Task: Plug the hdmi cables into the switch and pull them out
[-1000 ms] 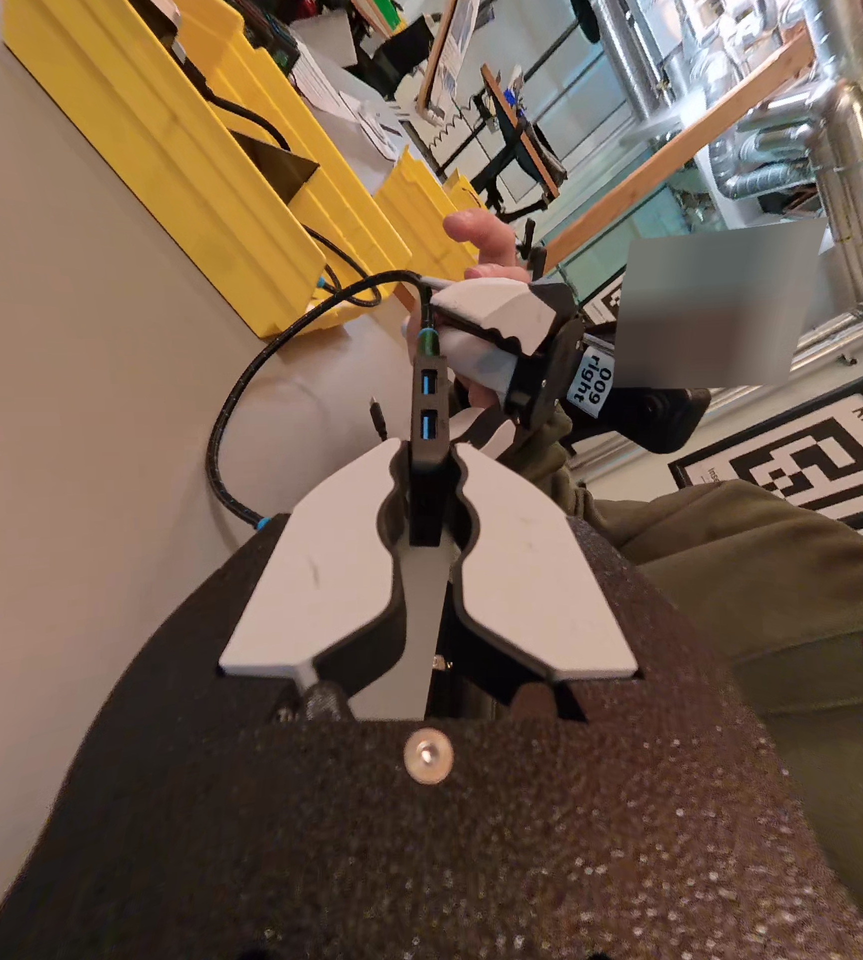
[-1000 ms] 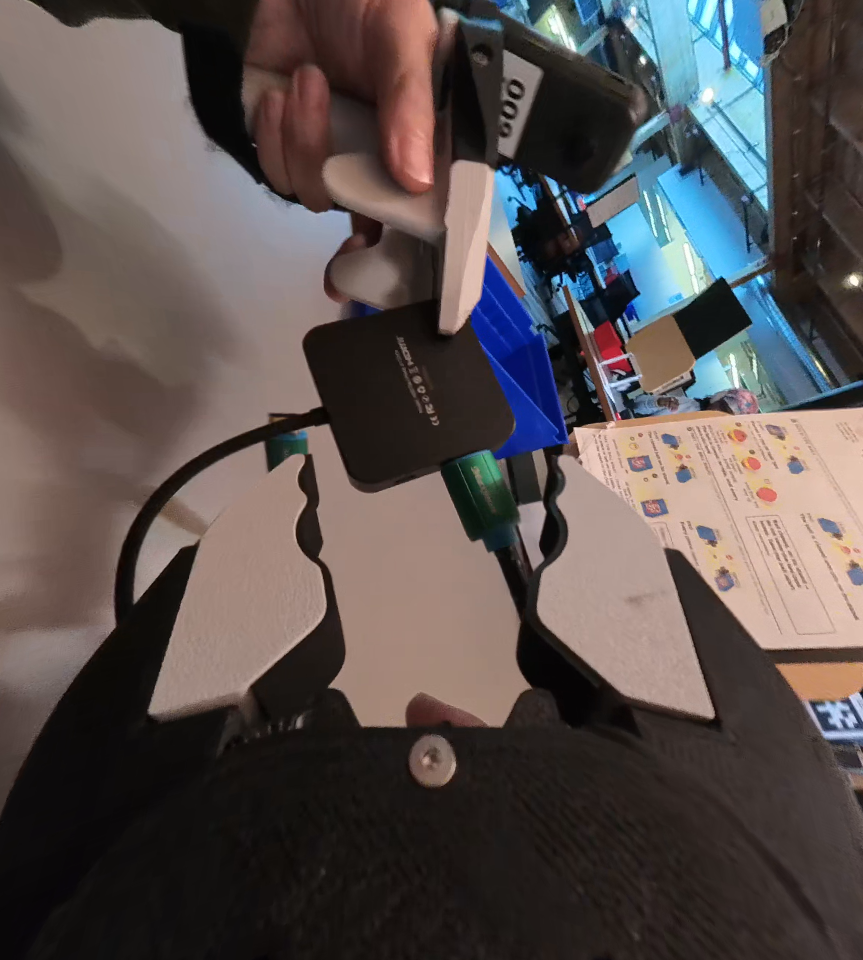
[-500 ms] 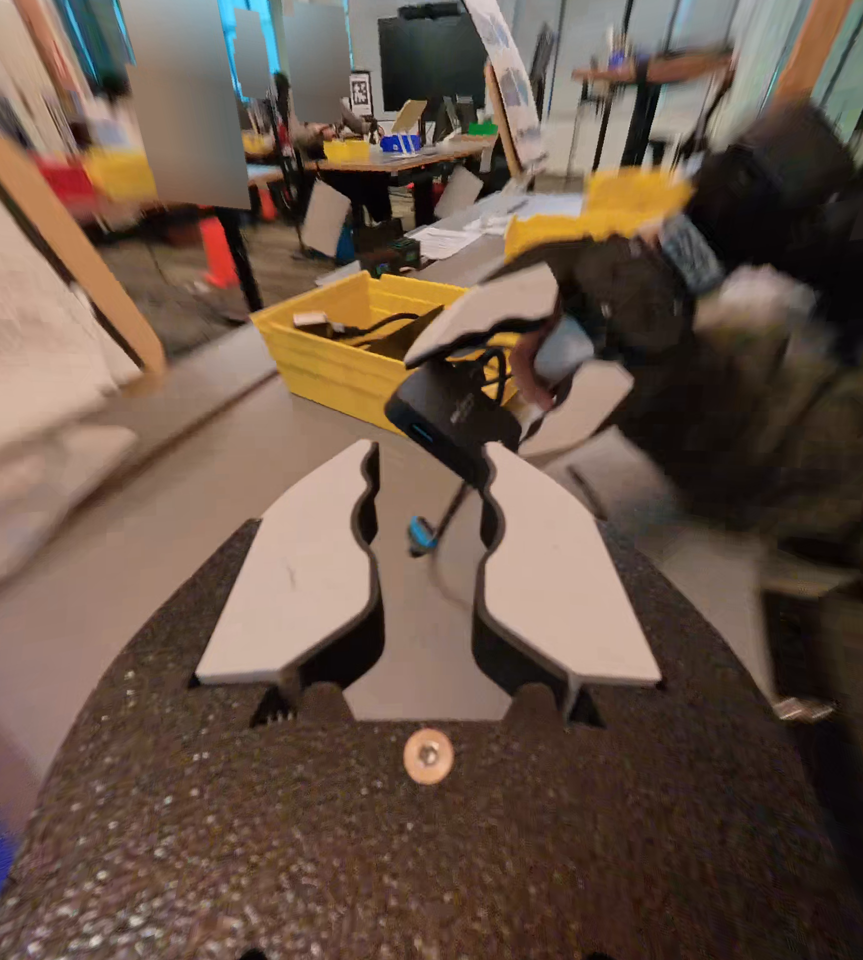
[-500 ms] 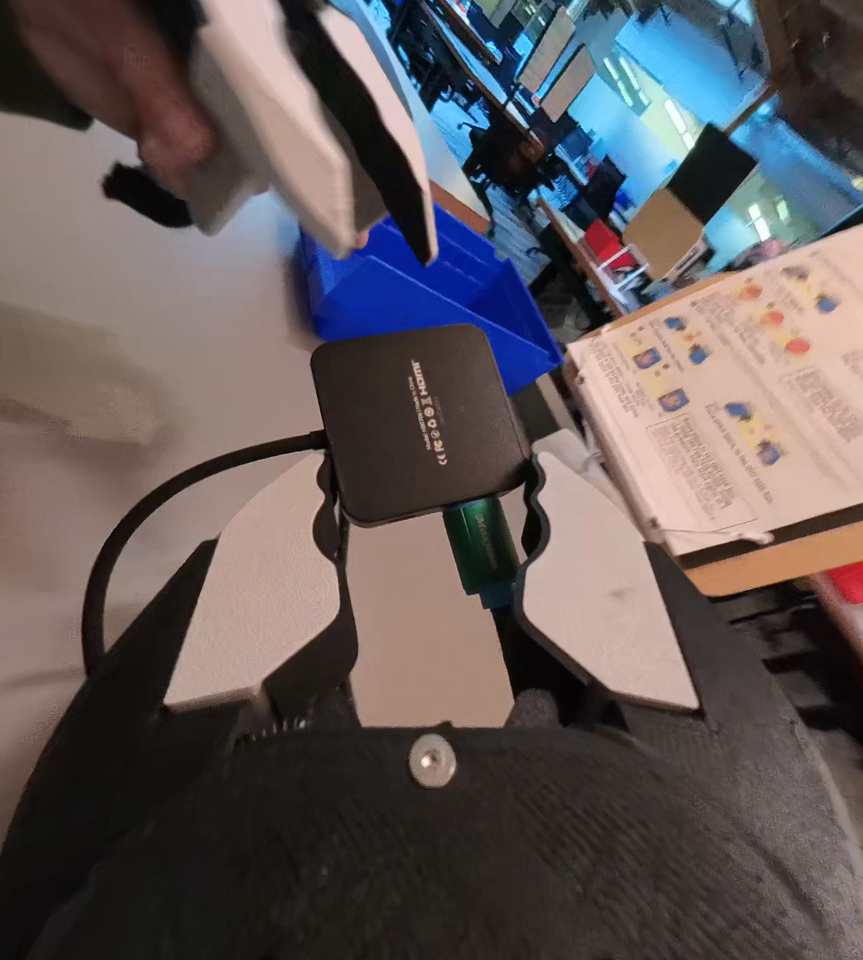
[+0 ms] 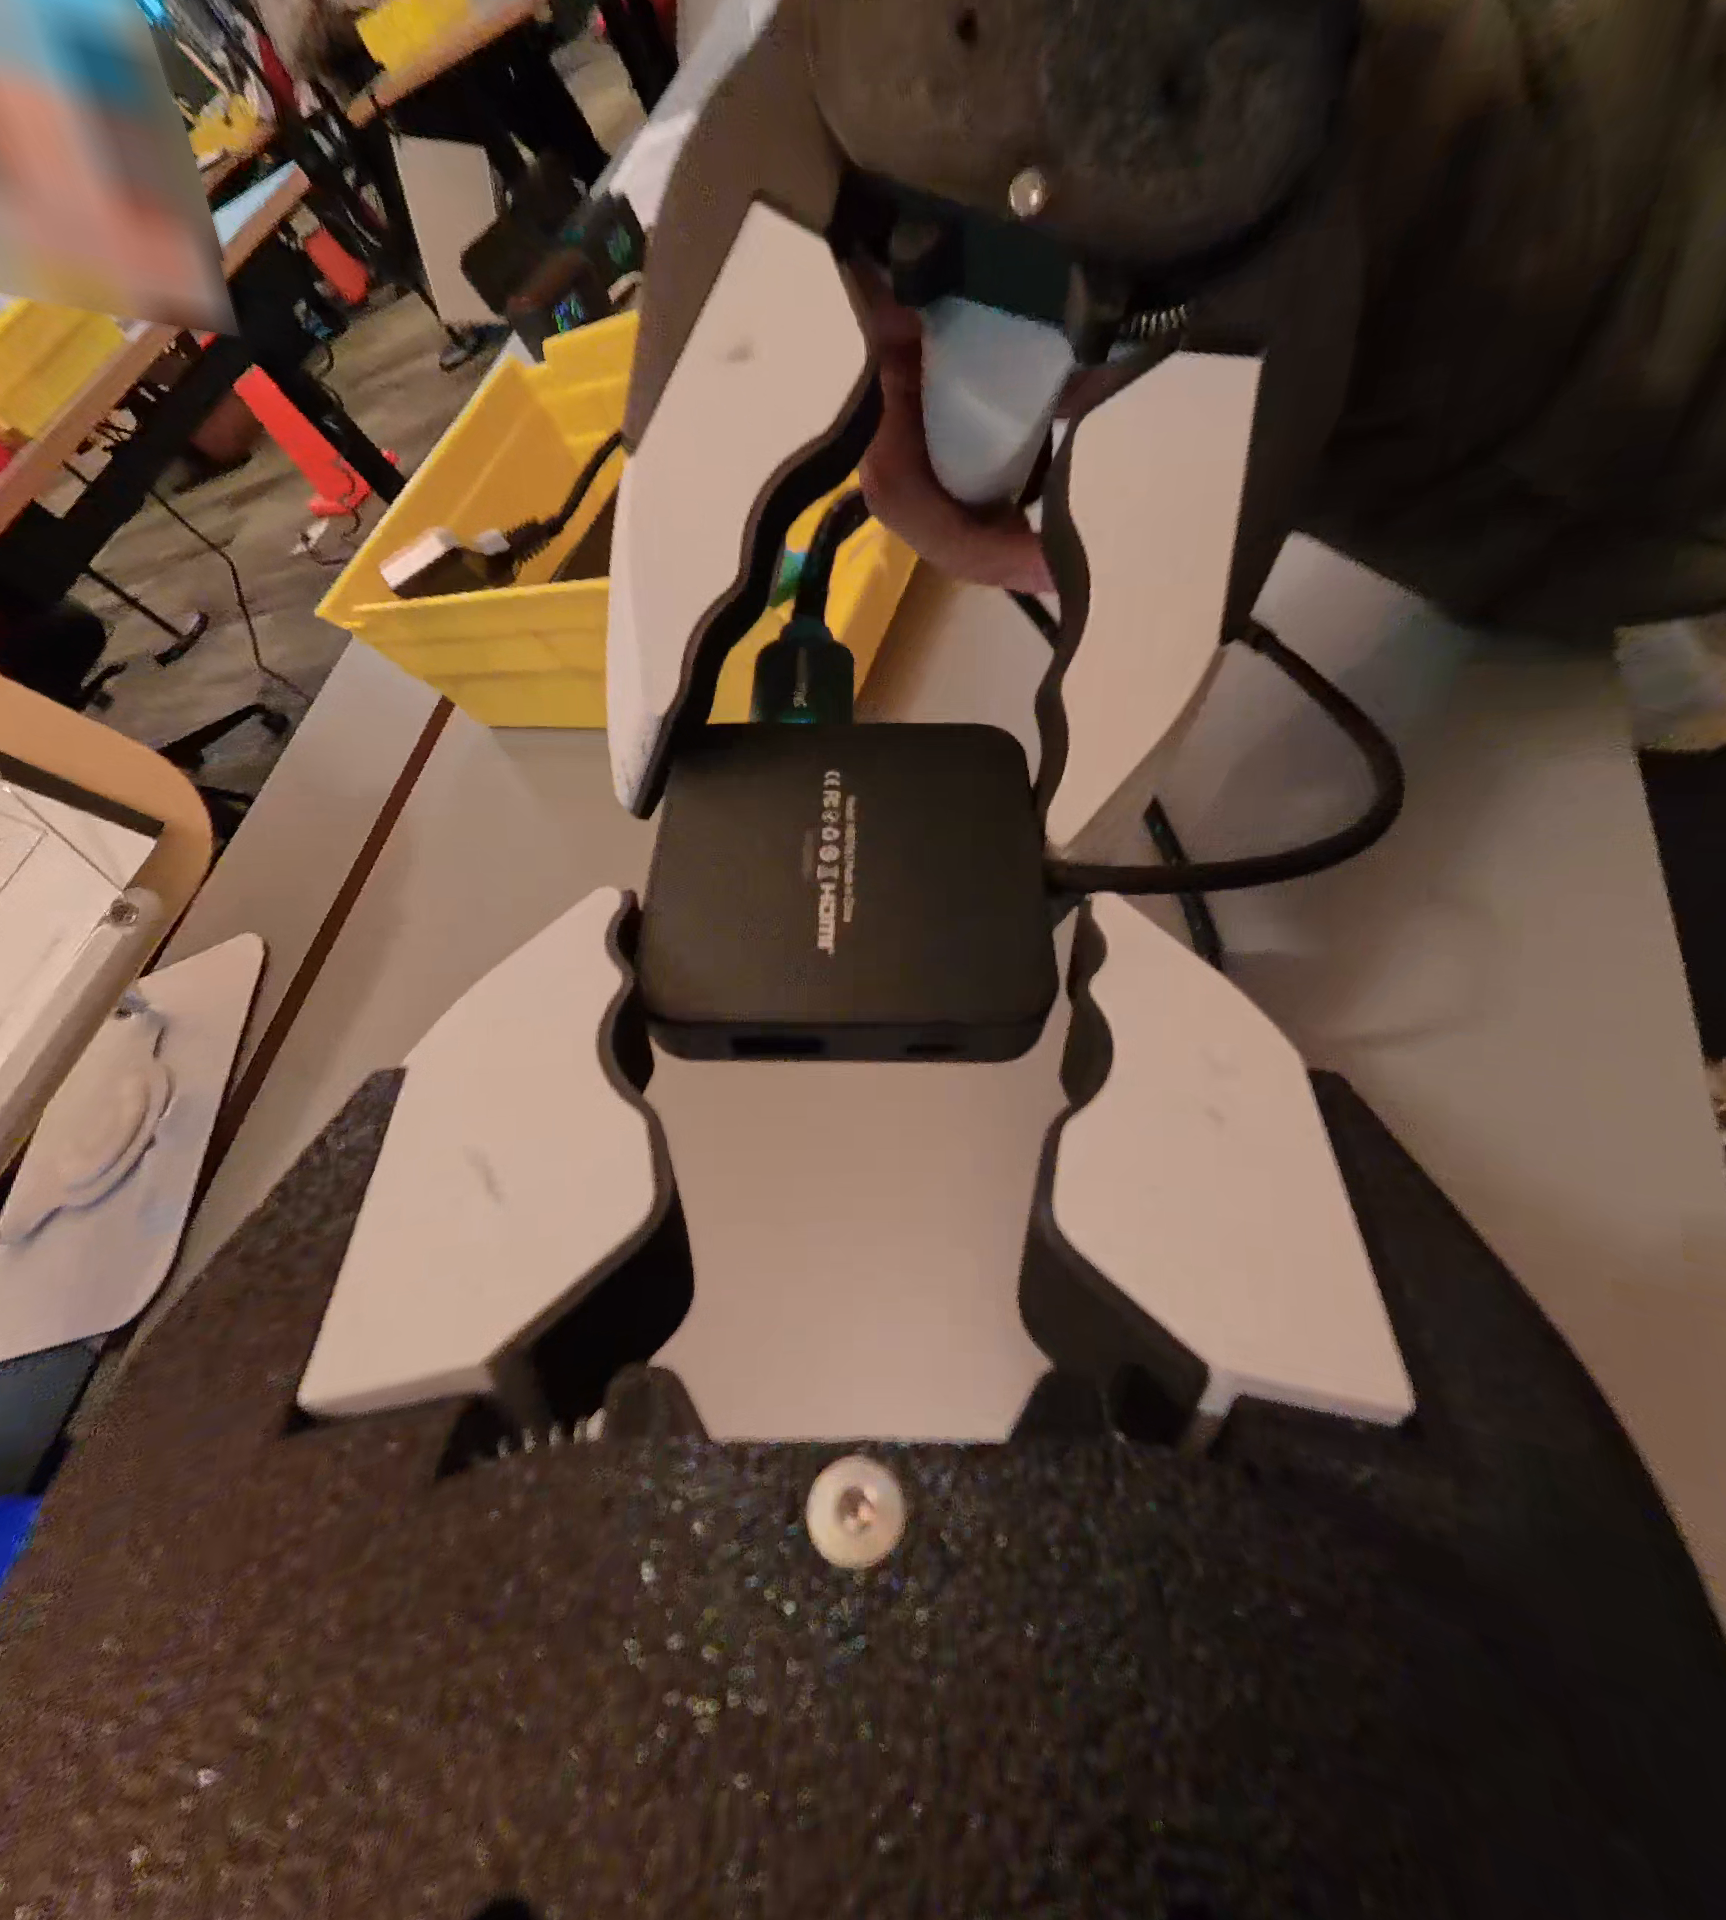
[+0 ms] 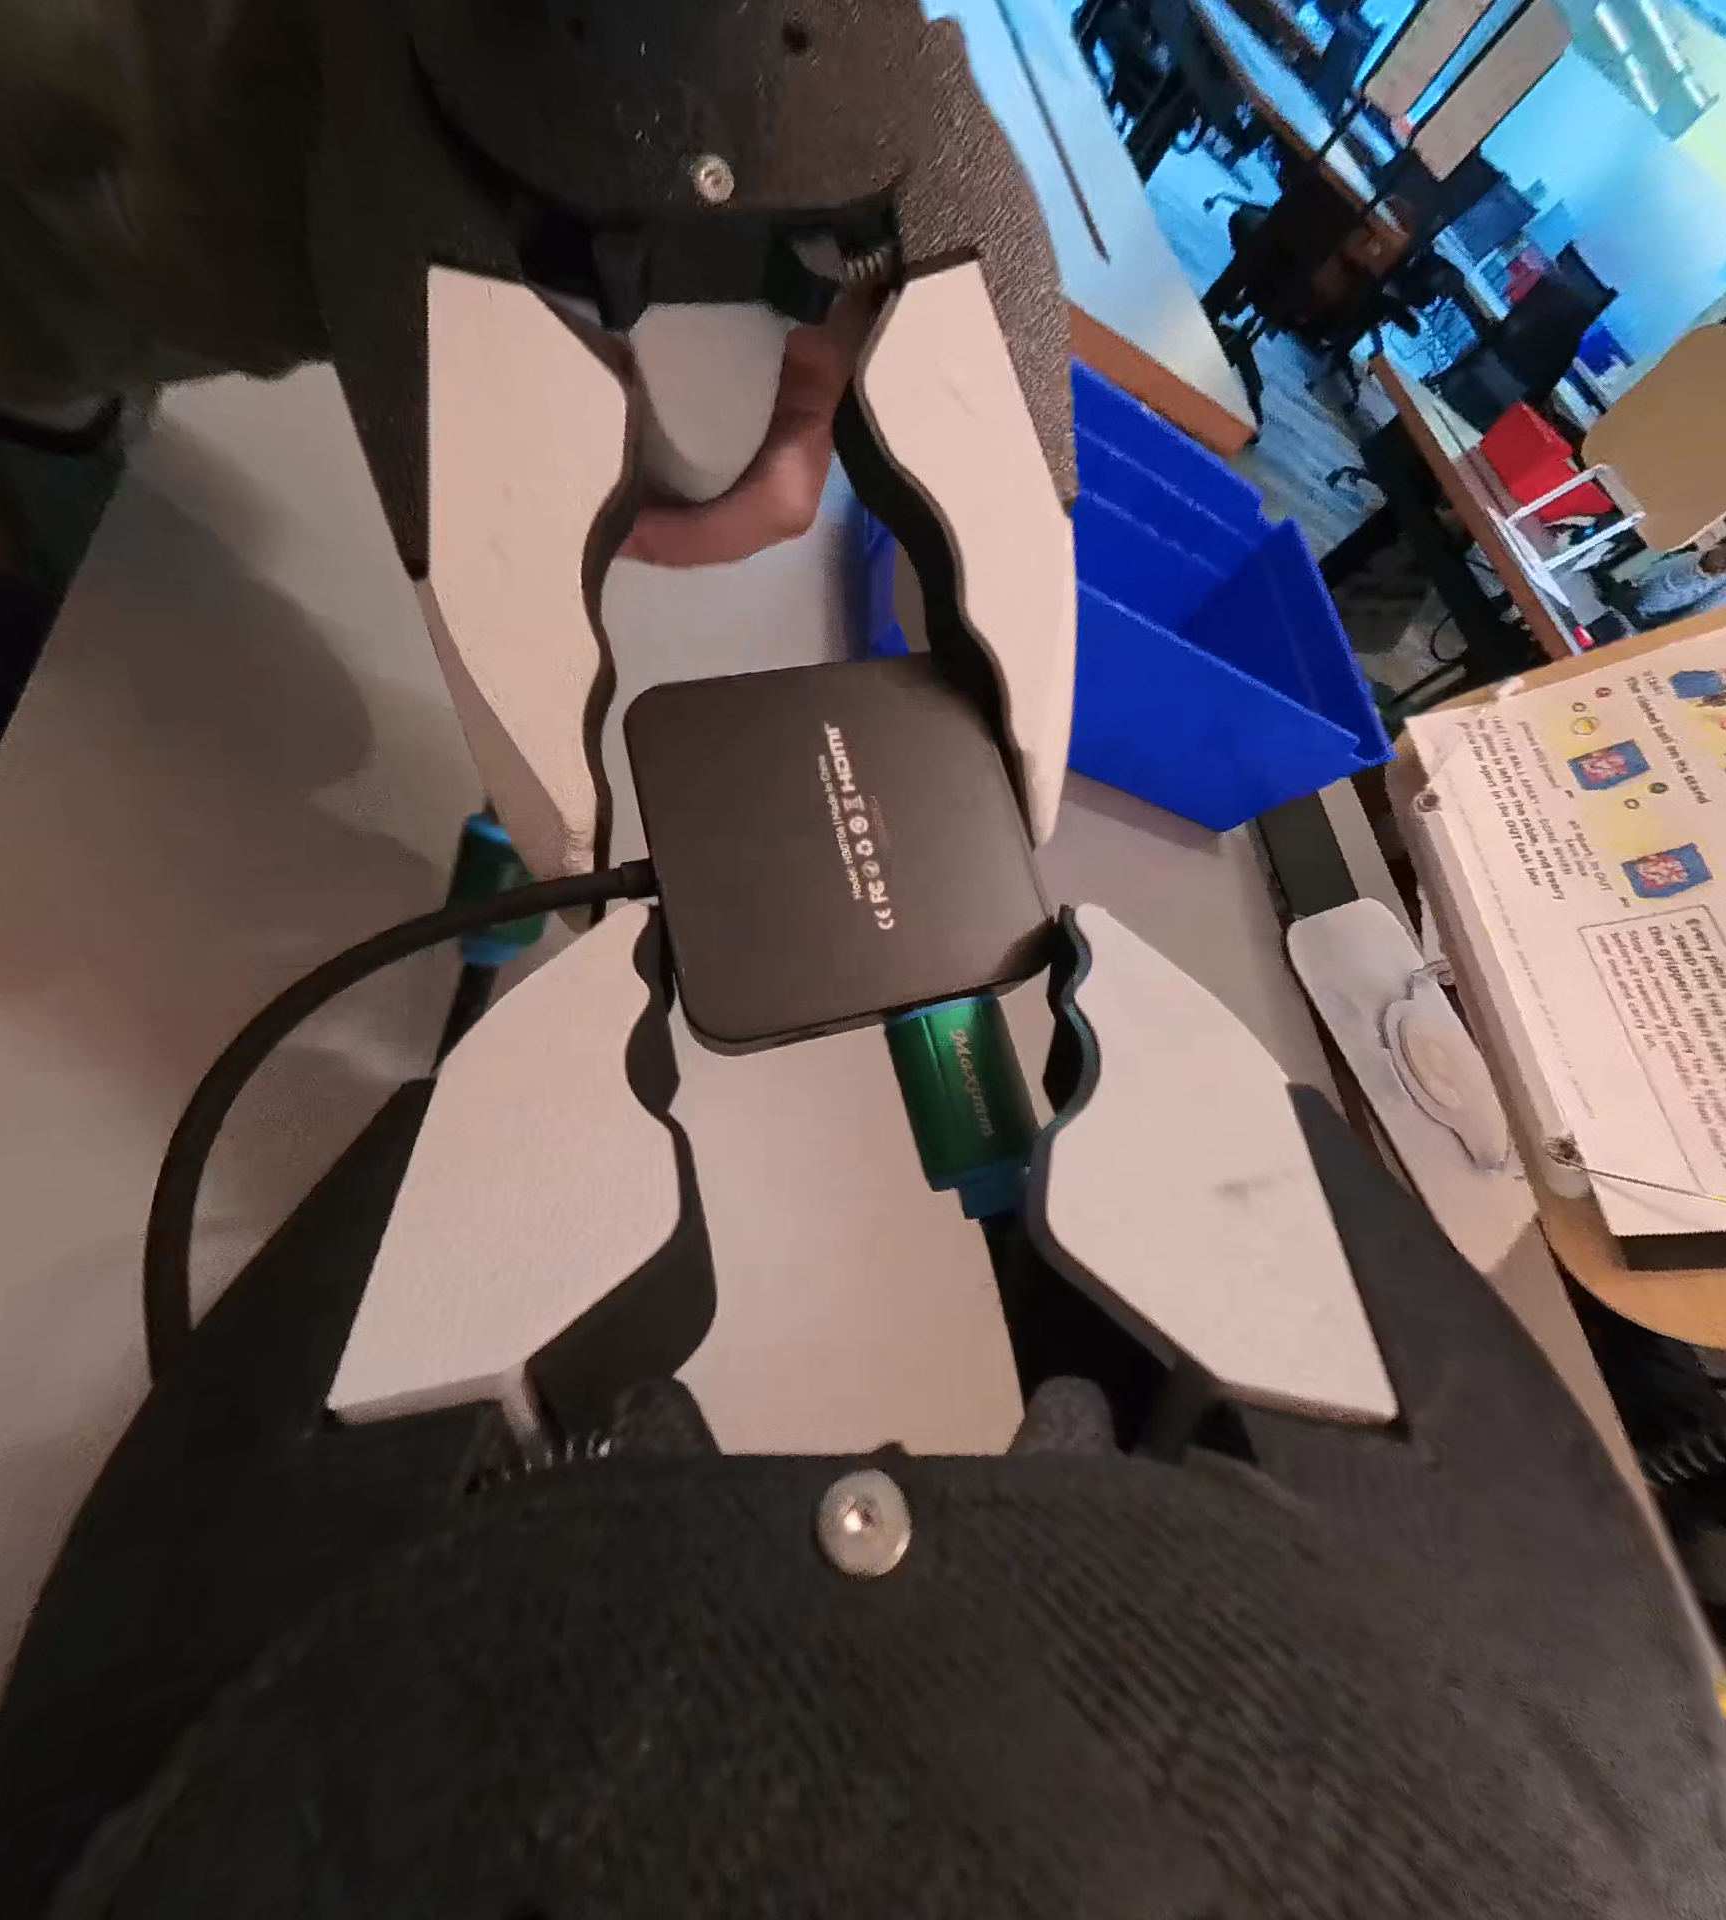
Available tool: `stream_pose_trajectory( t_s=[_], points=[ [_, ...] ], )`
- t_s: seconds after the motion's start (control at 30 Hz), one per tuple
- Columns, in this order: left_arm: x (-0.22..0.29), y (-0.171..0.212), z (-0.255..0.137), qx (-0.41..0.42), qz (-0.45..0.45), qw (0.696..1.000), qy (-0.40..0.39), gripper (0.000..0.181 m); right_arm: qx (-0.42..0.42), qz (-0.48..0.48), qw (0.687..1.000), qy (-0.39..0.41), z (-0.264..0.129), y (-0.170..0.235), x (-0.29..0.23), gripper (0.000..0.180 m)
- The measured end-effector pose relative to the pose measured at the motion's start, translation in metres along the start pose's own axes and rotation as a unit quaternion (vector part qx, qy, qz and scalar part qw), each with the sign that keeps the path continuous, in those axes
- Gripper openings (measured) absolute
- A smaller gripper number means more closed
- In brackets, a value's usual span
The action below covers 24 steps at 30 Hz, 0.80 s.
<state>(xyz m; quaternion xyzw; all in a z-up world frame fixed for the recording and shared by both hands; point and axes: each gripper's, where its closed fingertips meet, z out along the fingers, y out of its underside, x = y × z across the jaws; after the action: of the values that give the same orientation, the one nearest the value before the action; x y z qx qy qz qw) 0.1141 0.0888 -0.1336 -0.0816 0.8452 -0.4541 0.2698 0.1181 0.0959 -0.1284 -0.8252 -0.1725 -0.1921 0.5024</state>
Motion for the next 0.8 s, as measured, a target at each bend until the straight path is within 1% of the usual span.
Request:
stream_pose_trajectory(
  t_s=[0.07, 0.17, 0.23, 0.3, 0.37, 0.4, 0.43, 0.47, 0.5, 0.57, 0.6, 0.63, 0.67, 0.73, 0.8],
  points=[
    [-0.001, 0.004, 0.002, -0.008, 0.005, 1.000, -0.010, 0.076, -0.018, -0.013, 1.000, 0.005, 0.002, 0.004, 0.000, 0.070],
    [0.002, 0.001, 0.001, 0.032, 0.011, 0.999, -0.012, 0.072, 0.007, -0.011, 1.000, -0.013, 0.000, 0.004, -0.003, 0.070],
    [0.001, -0.001, 0.003, 0.065, -0.004, 0.998, -0.013, 0.072, 0.018, 0.005, 1.000, -0.019, -0.002, 0.006, -0.002, 0.070],
    [-0.003, 0.002, 0.002, 0.086, -0.023, 0.996, -0.010, 0.072, 0.023, 0.027, 0.999, -0.023, -0.008, 0.008, 0.000, 0.063],
    [-0.009, 0.007, -0.003, 0.102, -0.050, 0.993, -0.007, 0.072, 0.030, 0.036, 0.999, -0.004, -0.024, 0.011, 0.011, 0.056],
    [-0.011, 0.008, -0.007, 0.114, -0.068, 0.991, 0.001, 0.072, 0.030, 0.045, 0.998, 0.018, -0.034, 0.013, 0.020, 0.049],
    [-0.013, 0.008, -0.012, 0.129, -0.086, 0.988, 0.013, 0.072, 0.038, 0.056, 0.997, 0.038, -0.045, 0.013, 0.029, 0.050],
    [-0.014, 0.008, -0.017, 0.146, -0.104, 0.983, 0.029, 0.072, 0.058, 0.073, 0.994, 0.048, -0.056, 0.011, 0.035, 0.050],
    [-0.013, 0.007, -0.023, 0.164, -0.121, 0.978, 0.051, 0.072, 0.086, 0.092, 0.991, 0.042, -0.065, 0.008, 0.037, 0.052],
    [-0.008, 0.006, -0.032, 0.197, -0.145, 0.964, 0.099, 0.072, 0.170, 0.121, 0.978, 0.024, -0.078, -0.004, 0.041, 0.055],
    [-0.005, 0.006, -0.034, 0.209, -0.154, 0.958, 0.121, 0.072, 0.198, 0.150, 0.968, 0.016, -0.079, -0.004, 0.044, 0.057],
    [-0.003, 0.008, -0.035, 0.218, -0.162, 0.953, 0.136, 0.072, 0.205, 0.181, 0.962, -0.007, -0.074, -0.002, 0.042, 0.058],
    [-0.001, 0.010, -0.035, 0.225, -0.166, 0.949, 0.143, 0.072, 0.209, 0.194, 0.958, -0.030, -0.067, -0.001, 0.038, 0.069],
    [0.000, 0.016, -0.033, 0.238, -0.171, 0.946, 0.142, 0.072, 0.219, 0.208, 0.951, -0.063, -0.050, -0.004, 0.027, 0.065],
    [0.001, 0.021, -0.034, 0.249, -0.171, 0.943, 0.137, 0.072, 0.185, 0.211, 0.955, -0.096, -0.029, -0.003, 0.012, 0.068]
  ],
)
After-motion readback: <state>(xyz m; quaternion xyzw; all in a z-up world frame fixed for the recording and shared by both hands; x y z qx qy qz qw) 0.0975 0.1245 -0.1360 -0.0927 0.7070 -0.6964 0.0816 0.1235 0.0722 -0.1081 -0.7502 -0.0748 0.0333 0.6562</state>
